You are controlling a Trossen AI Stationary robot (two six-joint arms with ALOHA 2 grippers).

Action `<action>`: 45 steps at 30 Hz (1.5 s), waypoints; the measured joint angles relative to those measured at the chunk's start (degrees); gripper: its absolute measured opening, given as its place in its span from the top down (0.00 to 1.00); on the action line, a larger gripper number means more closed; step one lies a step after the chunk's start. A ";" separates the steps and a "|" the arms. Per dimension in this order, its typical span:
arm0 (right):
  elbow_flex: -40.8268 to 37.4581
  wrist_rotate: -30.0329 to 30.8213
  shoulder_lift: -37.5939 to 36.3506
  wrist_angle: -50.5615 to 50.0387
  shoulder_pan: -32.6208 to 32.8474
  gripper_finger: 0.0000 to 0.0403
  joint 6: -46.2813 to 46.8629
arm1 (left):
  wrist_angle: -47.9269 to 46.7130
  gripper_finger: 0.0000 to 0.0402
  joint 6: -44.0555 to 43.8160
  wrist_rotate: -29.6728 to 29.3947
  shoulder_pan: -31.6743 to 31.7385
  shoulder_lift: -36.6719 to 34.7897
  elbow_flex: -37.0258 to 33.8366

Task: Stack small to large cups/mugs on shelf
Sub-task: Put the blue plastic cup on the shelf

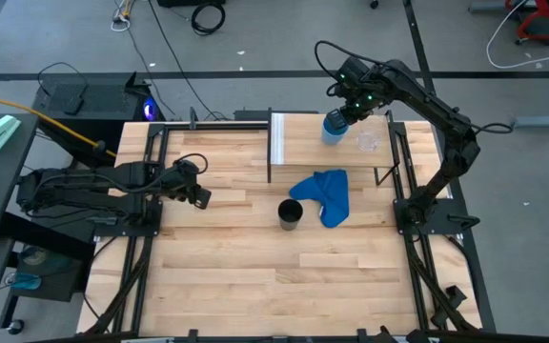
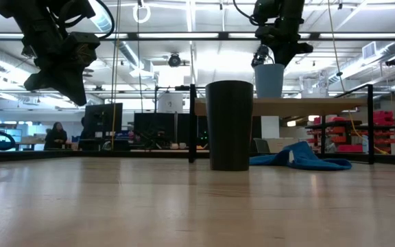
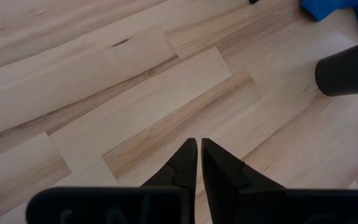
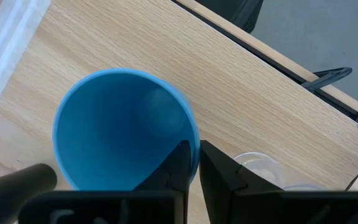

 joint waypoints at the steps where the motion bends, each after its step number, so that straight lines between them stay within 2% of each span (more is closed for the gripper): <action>1: 0.00 0.00 0.00 0.00 0.00 0.90 0.00 | 0.01 0.93 0.00 0.00 -0.02 -0.01 0.00; 15: 0.00 -0.02 0.00 -0.02 0.00 0.90 0.46 | -0.01 0.90 0.00 -0.01 -0.02 0.00 0.00; 29: 0.00 -0.09 0.00 -0.02 0.00 0.76 1.09 | 0.01 0.92 0.00 0.00 0.00 0.00 0.00; 37: 0.00 -0.04 0.00 -0.02 -0.01 0.75 1.09 | 0.01 0.90 0.00 -0.01 0.00 0.00 0.00; 45: 0.02 -0.02 0.00 -0.02 -0.01 0.75 1.11 | -0.01 0.92 0.00 -0.01 -0.02 -0.01 0.00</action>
